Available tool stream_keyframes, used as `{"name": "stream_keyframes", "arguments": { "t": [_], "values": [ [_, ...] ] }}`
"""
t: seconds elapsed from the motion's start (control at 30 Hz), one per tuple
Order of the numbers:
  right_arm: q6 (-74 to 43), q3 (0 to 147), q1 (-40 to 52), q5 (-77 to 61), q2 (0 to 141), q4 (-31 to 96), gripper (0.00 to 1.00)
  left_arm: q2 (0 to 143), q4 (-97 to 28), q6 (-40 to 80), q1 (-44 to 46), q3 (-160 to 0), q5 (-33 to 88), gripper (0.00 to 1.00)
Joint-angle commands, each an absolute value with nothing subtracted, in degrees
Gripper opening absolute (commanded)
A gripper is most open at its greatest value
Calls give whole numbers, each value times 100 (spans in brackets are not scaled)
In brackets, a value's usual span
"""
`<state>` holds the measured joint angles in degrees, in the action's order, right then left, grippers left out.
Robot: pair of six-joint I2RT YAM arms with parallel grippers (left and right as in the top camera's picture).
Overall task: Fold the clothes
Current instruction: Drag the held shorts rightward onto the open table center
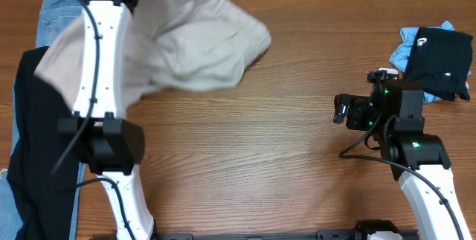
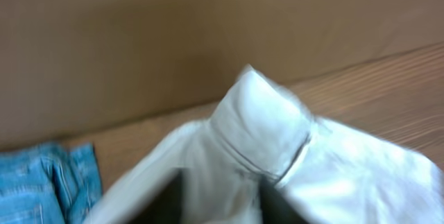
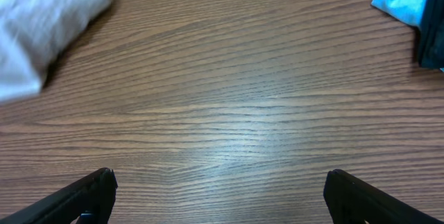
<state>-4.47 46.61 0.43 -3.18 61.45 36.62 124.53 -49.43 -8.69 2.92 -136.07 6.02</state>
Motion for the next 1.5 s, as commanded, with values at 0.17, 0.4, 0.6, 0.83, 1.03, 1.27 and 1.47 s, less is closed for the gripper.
{"name": "stream_keyframes", "arguments": {
  "t": [0.17, 0.4, 0.6, 0.83, 1.03, 1.27, 1.47],
  "values": [
    [-454, 4818, 62, -351, 6114, 3629, 100, 12405, -6429, -228, 211, -13675, -360, 100],
    [-454, 4818, 62, -351, 6114, 3614, 100, 12407, -7116, 193, 226, -13476, 189, 88],
    [-451, 4818, 62, -351, 6114, 3649, 100, 12473, -6807, 193, 338, -12589, 349, 96],
    [-454, 4818, 62, -351, 6114, 3664, 100, 12519, -5902, 139, 445, -11625, 666, 93],
    [-454, 4818, 62, -353, 6117, 3664, 100, 12529, -4923, 126, 513, -11142, 672, 95],
    [-451, 4818, 62, -351, 6114, 3656, 100, 12536, -4239, -537, 650, -10597, 668, 78],
    [-454, 4818, 62, -351, 6114, 3649, 100, 12536, -3935, -773, 792, -10394, 670, 28]
  ]
}}
